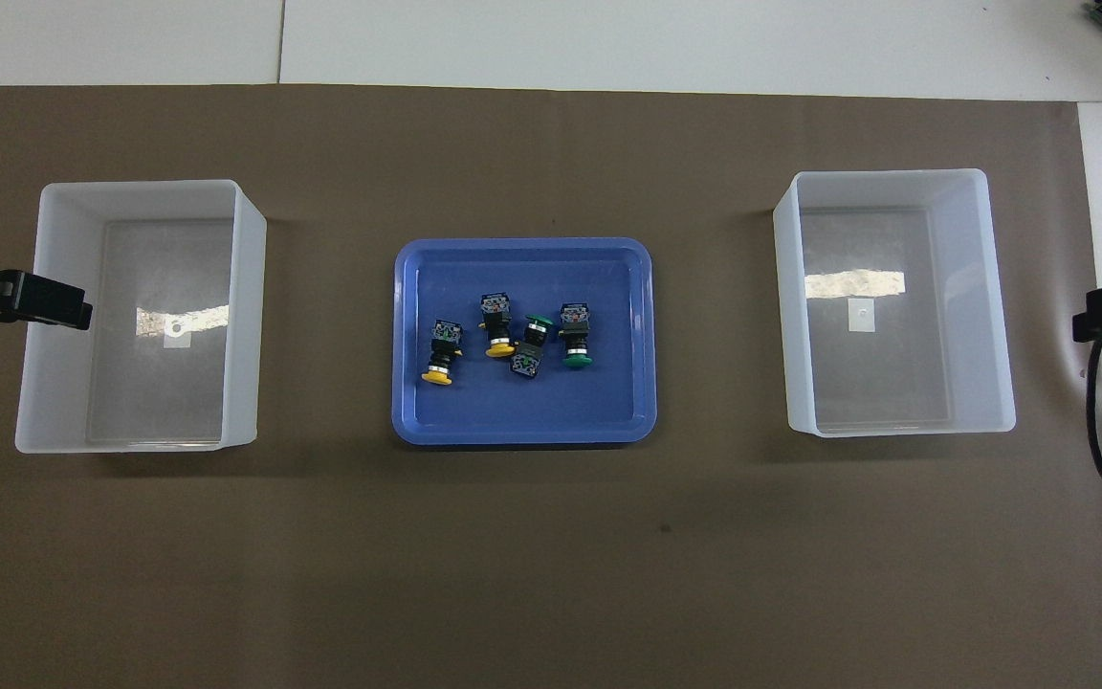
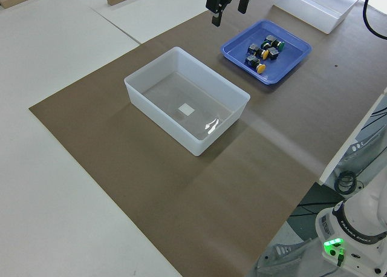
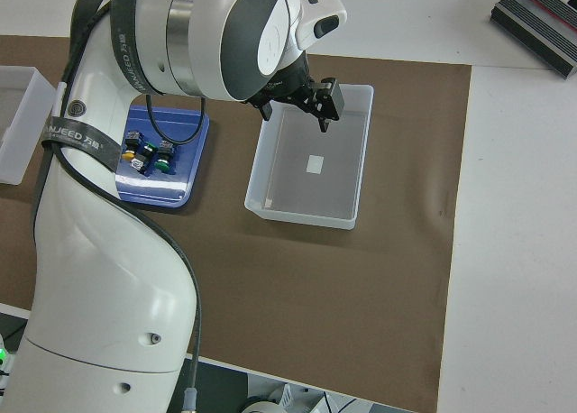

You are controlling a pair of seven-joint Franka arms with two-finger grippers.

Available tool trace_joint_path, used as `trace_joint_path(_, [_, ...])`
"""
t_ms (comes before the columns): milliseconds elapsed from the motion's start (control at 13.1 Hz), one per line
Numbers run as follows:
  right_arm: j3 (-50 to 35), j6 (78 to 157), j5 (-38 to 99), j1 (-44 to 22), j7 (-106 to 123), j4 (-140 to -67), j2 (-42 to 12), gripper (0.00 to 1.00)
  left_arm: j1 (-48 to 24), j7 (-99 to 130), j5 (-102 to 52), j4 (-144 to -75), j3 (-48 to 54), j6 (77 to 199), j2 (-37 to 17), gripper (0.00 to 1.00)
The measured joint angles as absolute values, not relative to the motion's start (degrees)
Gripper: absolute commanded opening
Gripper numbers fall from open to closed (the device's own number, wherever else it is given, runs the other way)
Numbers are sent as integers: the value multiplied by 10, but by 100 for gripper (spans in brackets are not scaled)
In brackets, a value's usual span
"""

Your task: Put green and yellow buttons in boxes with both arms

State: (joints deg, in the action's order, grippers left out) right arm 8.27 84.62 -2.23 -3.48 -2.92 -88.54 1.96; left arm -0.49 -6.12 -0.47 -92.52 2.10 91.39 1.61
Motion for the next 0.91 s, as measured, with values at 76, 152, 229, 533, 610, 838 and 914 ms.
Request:
trace_joint_path(76, [83,845,-22,-35,-29,-886,20,100,-5,-61,-5,-927,21,914,16,100])
trace_joint_path(152, [83,845,-22,-35,-29,-886,20,100,-5,-61,-5,-929,21,914,17,100])
trace_joint_path(229, [83,845,-22,-35,-29,-886,20,100,-5,-61,-5,-932,21,914,18,100])
trace_joint_path(533, [83,845,-22,-35,-31,-886,20,100,-5,-61,-5,-935,22,913,20,100])
trace_joint_path(610, [83,845,-22,-35,-32,-886,20,100,-5,-61,-5,-935,22,912,21,100])
trace_joint_path(838, [83,845,-22,-41,-33,-886,20,100,-5,-61,-4,-935,22,912,21,100])
trace_joint_path(914, [82,845,-22,-45,-37,-886,20,100,-5,-61,-4,-935,22,910,21,100])
